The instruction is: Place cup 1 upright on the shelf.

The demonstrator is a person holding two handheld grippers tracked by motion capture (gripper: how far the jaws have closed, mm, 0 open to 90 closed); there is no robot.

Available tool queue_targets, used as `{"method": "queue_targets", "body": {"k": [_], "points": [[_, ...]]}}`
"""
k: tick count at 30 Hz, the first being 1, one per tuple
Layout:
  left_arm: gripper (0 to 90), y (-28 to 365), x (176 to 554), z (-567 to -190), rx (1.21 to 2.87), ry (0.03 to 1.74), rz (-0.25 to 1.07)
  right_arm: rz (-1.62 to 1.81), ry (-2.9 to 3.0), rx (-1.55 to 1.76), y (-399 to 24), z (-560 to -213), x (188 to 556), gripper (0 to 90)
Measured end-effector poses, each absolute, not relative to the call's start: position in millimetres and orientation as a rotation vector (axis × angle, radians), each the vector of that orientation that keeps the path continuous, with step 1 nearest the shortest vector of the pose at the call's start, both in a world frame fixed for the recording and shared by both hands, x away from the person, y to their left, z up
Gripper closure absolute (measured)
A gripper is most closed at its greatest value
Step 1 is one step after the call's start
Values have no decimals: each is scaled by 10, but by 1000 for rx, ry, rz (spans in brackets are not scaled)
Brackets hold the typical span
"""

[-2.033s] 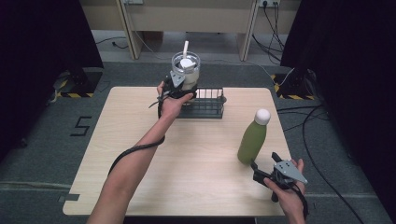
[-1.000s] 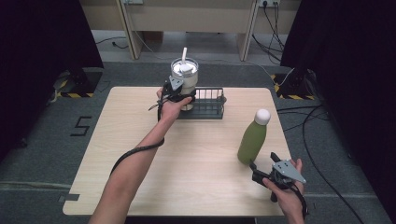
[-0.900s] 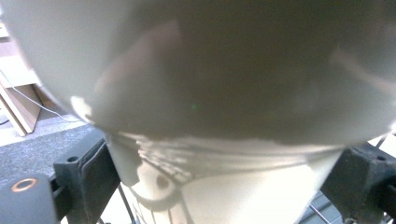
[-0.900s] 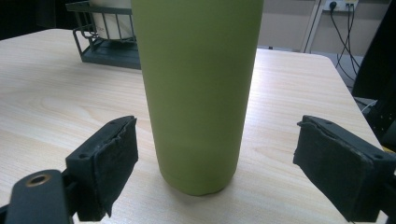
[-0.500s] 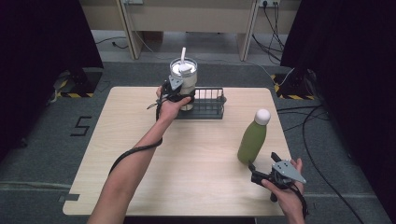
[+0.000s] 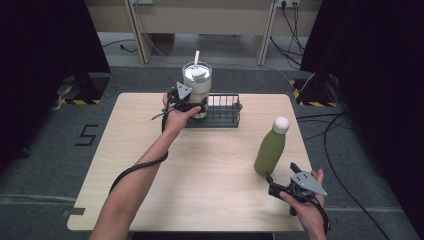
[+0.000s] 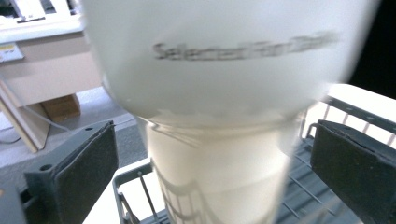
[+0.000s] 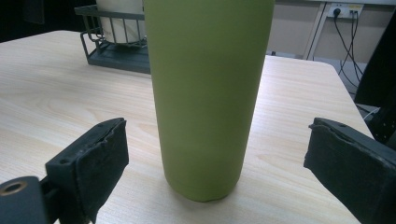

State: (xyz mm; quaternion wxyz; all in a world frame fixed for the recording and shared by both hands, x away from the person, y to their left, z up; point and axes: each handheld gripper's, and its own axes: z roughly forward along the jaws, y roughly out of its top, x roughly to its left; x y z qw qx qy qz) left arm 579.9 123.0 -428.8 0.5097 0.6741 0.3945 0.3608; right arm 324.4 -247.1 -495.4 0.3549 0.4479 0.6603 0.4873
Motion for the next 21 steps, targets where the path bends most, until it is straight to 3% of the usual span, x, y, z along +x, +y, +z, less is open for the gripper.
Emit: {"method": "queue_targets", "body": {"k": [21], "points": [[0,1369,5219,-4256,1627,857,848,1264,1695,1149,-2467,-4890,3227,72]]}}
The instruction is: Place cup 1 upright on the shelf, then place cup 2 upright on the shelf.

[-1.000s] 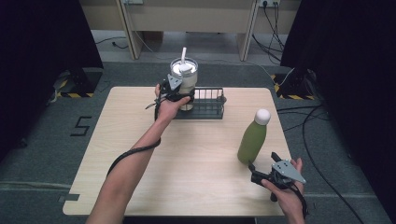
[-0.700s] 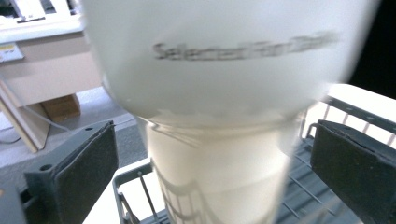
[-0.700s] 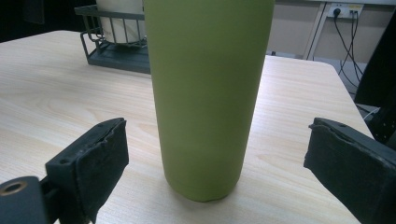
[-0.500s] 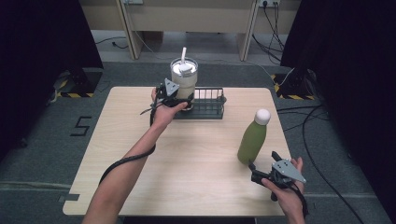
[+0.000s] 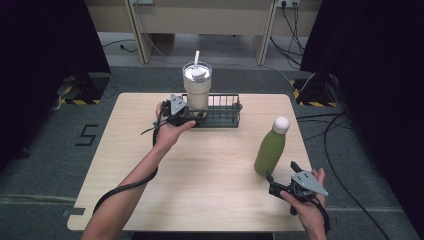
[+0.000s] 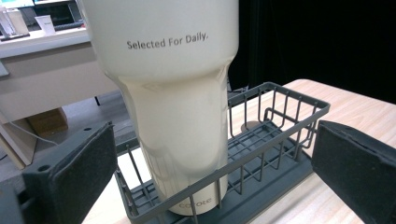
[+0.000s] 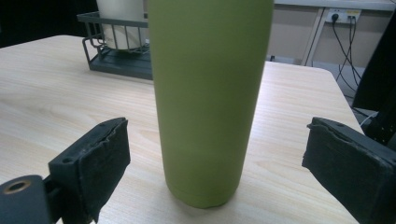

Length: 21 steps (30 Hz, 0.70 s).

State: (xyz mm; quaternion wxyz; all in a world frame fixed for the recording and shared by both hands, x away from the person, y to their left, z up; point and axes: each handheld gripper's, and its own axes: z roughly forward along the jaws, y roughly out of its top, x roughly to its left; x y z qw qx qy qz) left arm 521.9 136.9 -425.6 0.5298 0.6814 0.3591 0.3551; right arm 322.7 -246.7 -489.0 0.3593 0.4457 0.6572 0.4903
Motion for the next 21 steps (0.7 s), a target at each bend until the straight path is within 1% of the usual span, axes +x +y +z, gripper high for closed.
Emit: {"method": "queue_targets", "body": {"k": [11,21], "points": [[0,1424,5059,-4258,1642,847,856,1279,1669,1139,-2499,-4813,3235,74],[0,1509,4933,-4344,1647,848,855,1284,1680,1116,-2477,-4768,3250,75]]}}
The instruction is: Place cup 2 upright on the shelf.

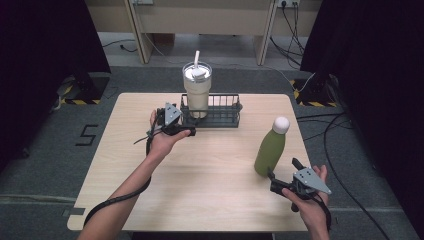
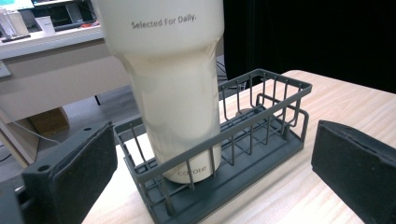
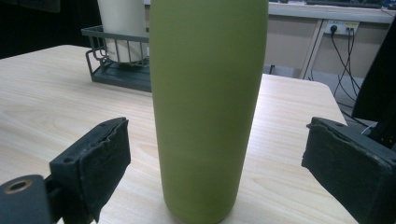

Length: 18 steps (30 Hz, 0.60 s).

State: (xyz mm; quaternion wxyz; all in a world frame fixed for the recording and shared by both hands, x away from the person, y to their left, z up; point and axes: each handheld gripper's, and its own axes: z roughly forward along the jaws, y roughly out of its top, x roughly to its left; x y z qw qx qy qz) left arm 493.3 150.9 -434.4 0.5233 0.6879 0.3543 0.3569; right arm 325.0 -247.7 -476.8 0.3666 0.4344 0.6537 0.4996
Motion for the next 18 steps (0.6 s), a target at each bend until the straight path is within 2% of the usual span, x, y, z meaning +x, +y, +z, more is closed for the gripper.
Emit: {"method": "queue_targets", "body": {"k": [18], "points": [[0,1817,4587,-4372,1660,832,887,1304,1643,1062,-2340,-4500,3418,85]]}}
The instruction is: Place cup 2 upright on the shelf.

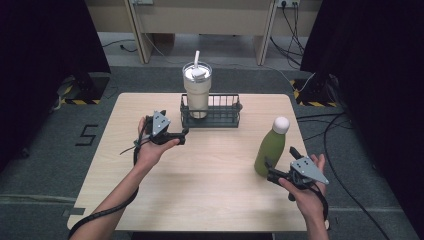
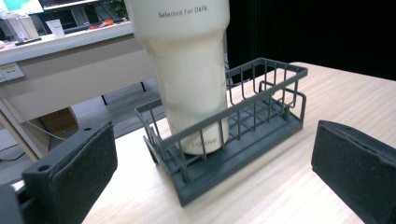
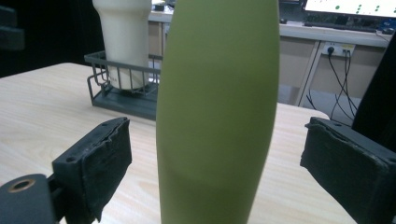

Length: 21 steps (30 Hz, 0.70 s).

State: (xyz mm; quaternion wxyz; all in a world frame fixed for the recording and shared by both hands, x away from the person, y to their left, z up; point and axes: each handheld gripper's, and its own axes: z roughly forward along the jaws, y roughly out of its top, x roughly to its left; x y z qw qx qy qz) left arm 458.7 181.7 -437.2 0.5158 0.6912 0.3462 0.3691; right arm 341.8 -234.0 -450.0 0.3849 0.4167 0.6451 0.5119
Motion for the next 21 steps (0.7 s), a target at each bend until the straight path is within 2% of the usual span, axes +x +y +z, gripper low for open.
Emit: {"method": "queue_targets", "body": {"k": [13,21], "points": [[3,1942,4313,-4495,1656,833,867,1308,1639,1066,-2243,-4420,3659,147],[15,1996,4203,-4568,1659,832,864,1296,1651,1066,-2213,-4437,3750,155]]}}
